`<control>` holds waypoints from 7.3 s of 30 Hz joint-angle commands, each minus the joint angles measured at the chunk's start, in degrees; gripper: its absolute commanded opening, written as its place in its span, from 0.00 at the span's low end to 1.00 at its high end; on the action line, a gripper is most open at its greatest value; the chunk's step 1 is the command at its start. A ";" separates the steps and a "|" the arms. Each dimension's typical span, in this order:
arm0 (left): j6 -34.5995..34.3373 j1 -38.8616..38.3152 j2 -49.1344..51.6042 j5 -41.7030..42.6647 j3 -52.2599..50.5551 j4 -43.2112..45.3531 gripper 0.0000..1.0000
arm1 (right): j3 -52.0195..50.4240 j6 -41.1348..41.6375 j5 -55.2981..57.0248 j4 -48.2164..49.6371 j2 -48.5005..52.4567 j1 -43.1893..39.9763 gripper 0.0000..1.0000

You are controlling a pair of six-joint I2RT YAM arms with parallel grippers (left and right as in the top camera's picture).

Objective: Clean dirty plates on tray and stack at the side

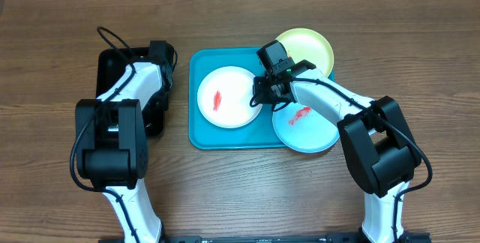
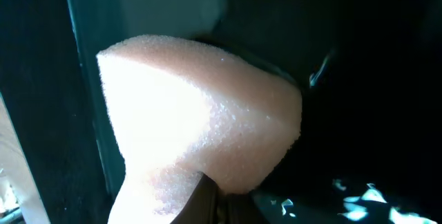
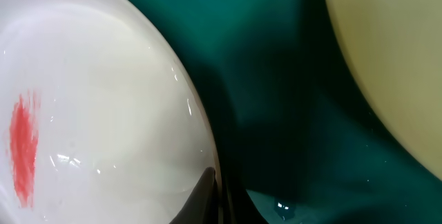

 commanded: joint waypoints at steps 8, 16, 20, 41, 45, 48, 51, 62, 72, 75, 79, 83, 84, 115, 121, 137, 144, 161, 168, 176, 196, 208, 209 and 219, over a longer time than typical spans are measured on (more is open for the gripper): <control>3.76 1.49 0.74 24.98 13.03 -9.70 0.04 | -0.39 -0.15 0.74 -0.52 0.17 0.24 0.04; 14.67 8.83 0.79 54.16 19.15 -17.25 0.04 | -0.39 -0.15 1.18 -1.16 0.17 0.24 0.04; 18.97 13.97 0.79 62.97 18.16 -18.18 0.04 | -0.39 -0.13 1.16 -1.01 0.17 0.24 0.04; 25.35 24.41 2.08 72.28 6.73 -10.08 0.04 | -0.39 -0.13 1.14 -0.90 0.17 0.24 0.04; 24.59 24.92 2.08 70.64 6.67 -10.08 0.04 | -0.39 -0.13 1.16 -0.90 0.17 0.24 0.04; 19.37 25.24 2.08 64.28 6.67 -9.90 0.04 | -0.39 -0.13 1.16 -0.87 0.17 0.24 0.04; 16.98 25.24 2.08 60.74 6.69 -9.86 0.08 | -0.39 -0.11 1.14 -0.76 0.17 0.24 0.04; 15.82 25.24 2.05 57.46 9.77 -13.70 0.96 | -0.39 -0.11 1.11 -0.76 0.17 0.24 0.04; 15.19 23.67 0.98 54.21 22.08 -21.88 0.52 | -0.39 0.09 1.11 -0.55 0.17 0.24 0.04; 15.23 21.31 0.50 54.21 23.76 -21.40 0.25 | -0.39 0.09 1.14 -0.55 0.17 0.24 0.04; 15.23 16.33 0.39 52.87 23.80 -19.71 0.04 | -0.39 0.09 1.11 -0.48 0.17 0.24 0.05; 13.20 10.16 0.39 46.49 23.58 -18.86 0.04 | -0.39 0.09 1.16 -0.52 0.17 0.24 0.05; 12.46 8.96 0.39 44.44 23.47 -18.86 0.05 | -0.42 0.07 1.16 -0.57 0.17 0.24 0.05; 1.79 5.11 0.37 31.54 16.33 -16.15 0.47 | -0.39 0.26 1.16 -0.50 0.17 0.22 0.09; 2.86 6.19 -0.87 32.20 17.27 -16.37 0.45 | -0.39 0.26 1.18 -0.48 0.17 0.22 0.09; 5.25 7.65 -6.10 34.56 13.79 -14.62 0.54 | -0.39 0.26 1.18 -0.52 0.17 0.22 0.09; 4.72 7.69 -6.10 35.21 4.98 -6.47 0.54 | -0.39 0.26 1.16 -0.50 0.17 0.22 0.09; 4.76 7.89 -6.10 35.17 -5.33 4.96 0.18 | -0.39 0.26 1.14 -0.28 0.17 0.24 0.09; 4.74 7.91 -6.10 35.17 -4.57 4.59 0.04 | -0.39 0.26 1.14 -0.31 0.17 0.24 0.09; 4.72 8.04 -6.12 33.24 4.63 -4.42 0.04 | -0.39 0.26 1.14 -0.33 0.17 0.22 0.09; -38.14 5.35 -6.10 -11.23 8.33 -17.62 0.04 | -0.39 0.26 0.96 -0.33 0.17 0.24 0.09; -32.68 -3.08 -6.08 -23.32 -4.98 -3.17 0.04 | -0.39 0.26 0.96 -0.46 0.17 0.24 0.09; -32.68 -3.08 -6.08 -23.32 -5.66 -2.36 0.05 | -0.39 0.26 0.96 -0.50 0.17 0.24 0.09; -31.91 -2.51 -6.08 -24.17 -9.31 3.76 0.07 | -0.39 0.26 0.96 -0.52 0.17 0.24 0.09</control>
